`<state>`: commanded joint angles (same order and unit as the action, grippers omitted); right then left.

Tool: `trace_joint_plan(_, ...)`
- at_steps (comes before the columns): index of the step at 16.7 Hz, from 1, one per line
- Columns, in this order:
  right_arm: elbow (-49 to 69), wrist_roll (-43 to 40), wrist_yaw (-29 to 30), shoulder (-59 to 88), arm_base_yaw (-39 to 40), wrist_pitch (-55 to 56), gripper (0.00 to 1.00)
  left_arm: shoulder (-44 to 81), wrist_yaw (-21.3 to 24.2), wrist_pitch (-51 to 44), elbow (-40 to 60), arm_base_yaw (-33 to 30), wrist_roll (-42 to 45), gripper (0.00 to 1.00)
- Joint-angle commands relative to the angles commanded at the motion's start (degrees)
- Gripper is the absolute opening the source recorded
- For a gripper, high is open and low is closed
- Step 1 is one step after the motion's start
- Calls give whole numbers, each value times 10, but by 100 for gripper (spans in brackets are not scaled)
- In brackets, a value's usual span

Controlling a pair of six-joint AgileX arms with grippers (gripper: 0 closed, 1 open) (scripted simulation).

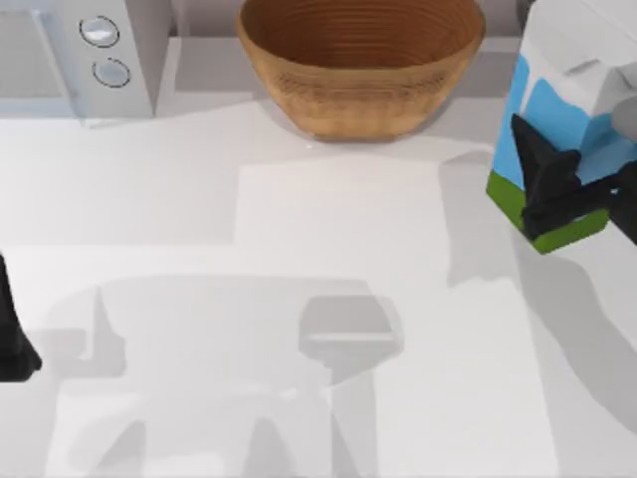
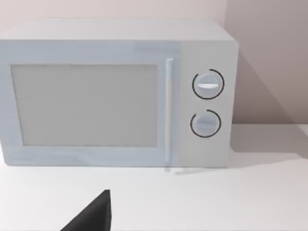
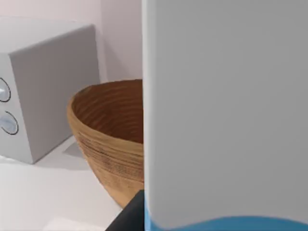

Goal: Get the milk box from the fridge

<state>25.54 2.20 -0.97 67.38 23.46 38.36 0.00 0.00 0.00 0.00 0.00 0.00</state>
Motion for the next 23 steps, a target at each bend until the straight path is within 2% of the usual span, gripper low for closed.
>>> trace_joint_plan(5,91,7,-2,257,89,139,0,0,0,0,0,0,0,100)
trace_joint_plan(10,176,-3,-4,430,153,258,0,0,0,0,0,0,0,100)
trace_joint_plan(14,213,-13,-4,488,175,307,0,0,0,0,0,0,0,100)
trace_joint_plan(23,241,-15,-5,516,176,312,0,0,0,0,0,0,0,100)
